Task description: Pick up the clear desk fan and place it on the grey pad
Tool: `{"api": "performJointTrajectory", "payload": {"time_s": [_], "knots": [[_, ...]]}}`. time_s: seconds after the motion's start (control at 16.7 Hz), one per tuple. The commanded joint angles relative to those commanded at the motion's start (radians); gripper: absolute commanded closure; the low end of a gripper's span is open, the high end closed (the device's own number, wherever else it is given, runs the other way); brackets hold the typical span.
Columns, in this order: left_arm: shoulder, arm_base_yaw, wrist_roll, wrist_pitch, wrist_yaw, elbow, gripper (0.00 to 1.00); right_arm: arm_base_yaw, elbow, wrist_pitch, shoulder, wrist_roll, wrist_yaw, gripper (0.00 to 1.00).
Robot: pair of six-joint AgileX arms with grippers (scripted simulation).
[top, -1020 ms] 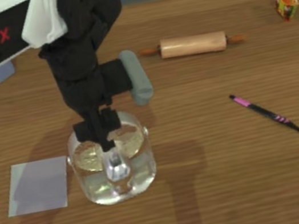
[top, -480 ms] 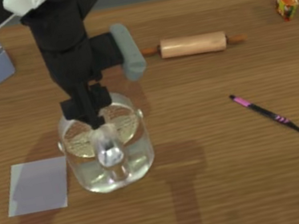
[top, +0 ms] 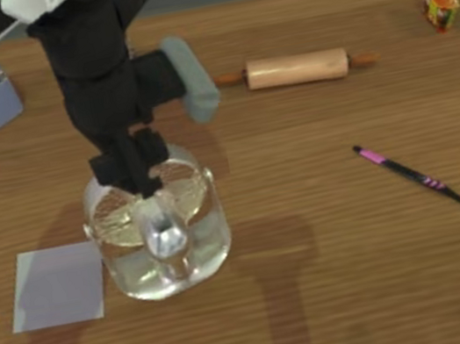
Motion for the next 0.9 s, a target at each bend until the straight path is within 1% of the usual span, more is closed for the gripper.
{"api": "performJointTrajectory", "payload": {"time_s": [0.18, 0.36, 0.54, 0.72, 0.9], "knots": [[-0.014, 0.020, -0.153, -0.034, -0.018, -0.017, 1.00, 0.000, 0.000, 0.000, 0.000, 0.000, 0.000, 0.00], [-0.037, 0.055, -0.398, -0.070, -0.038, -0.041, 1.00, 0.000, 0.000, 0.000, 0.000, 0.000, 0.000, 0.00], [-0.068, 0.101, -0.732, -0.100, -0.052, -0.072, 1.00, 0.000, 0.000, 0.000, 0.000, 0.000, 0.000, 0.00], [-0.103, 0.150, -1.121, -0.115, -0.054, -0.110, 1.00, 0.000, 0.000, 0.000, 0.000, 0.000, 0.000, 0.00], [-0.142, 0.201, -1.524, -0.112, -0.045, -0.153, 1.00, 0.000, 0.000, 0.000, 0.000, 0.000, 0.000, 0.00]]}}
